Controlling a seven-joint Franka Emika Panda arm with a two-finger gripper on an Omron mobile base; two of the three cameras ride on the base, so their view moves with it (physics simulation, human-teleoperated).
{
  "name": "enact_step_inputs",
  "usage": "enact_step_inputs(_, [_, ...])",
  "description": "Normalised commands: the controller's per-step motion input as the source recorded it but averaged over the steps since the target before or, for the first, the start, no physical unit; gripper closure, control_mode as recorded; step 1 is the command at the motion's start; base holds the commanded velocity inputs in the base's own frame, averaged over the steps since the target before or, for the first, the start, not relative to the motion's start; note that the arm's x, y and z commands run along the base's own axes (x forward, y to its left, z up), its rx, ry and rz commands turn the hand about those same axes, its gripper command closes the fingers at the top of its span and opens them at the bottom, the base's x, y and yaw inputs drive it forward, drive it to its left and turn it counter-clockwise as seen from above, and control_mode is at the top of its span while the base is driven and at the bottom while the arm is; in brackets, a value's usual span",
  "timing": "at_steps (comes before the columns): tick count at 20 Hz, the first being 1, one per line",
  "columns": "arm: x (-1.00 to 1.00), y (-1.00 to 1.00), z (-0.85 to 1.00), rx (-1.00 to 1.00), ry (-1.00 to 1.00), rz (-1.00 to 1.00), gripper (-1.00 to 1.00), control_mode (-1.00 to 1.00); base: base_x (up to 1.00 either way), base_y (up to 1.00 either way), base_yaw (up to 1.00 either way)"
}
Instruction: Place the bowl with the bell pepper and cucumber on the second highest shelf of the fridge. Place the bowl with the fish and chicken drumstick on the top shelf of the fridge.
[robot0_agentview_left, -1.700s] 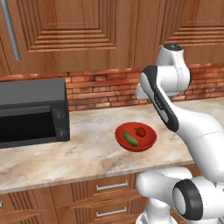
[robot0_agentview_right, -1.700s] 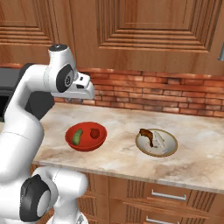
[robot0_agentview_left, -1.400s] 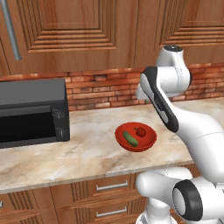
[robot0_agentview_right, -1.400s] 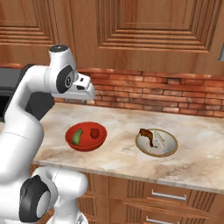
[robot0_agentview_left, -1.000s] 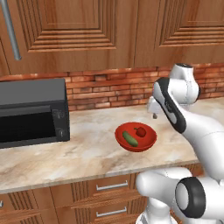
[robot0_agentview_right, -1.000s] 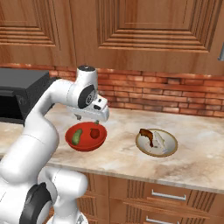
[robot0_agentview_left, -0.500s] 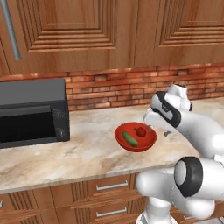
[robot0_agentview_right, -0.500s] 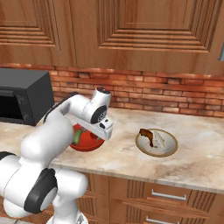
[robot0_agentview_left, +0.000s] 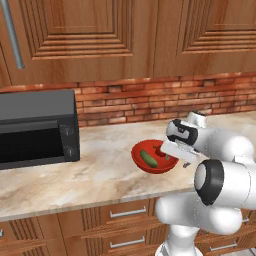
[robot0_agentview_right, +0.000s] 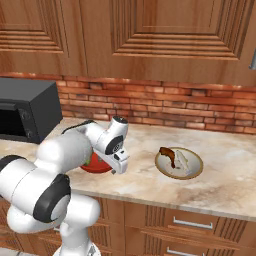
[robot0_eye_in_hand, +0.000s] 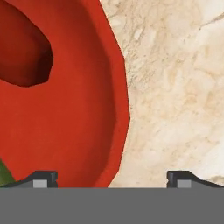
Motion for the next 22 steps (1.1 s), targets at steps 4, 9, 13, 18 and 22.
enact_step_inputs(4, [0.34,0.01,-0.47,0.00,0.00,-0.13,-1.00,-1.00,0.00,0.00,0.00])
enact_step_inputs(9, [0.52,0.18,-0.29,0.00,0.00,-0.13,1.00,-1.00,0.00,0.00,0.00])
enact_step_inputs(13, [-0.01,0.00,0.00,0.00,0.00,-0.01,1.00,-1.00,0.00,0.00,0.00])
enact_step_inputs(18, [-0.35,0.00,0.17,0.02,-0.04,0.00,1.00,-1.00,0.00,0.00,0.00])
enact_step_inputs(22, [-0.68,0.08,0.87,0.00,-0.17,-0.01,1.00,-1.00,0.00,0.00,0.00])
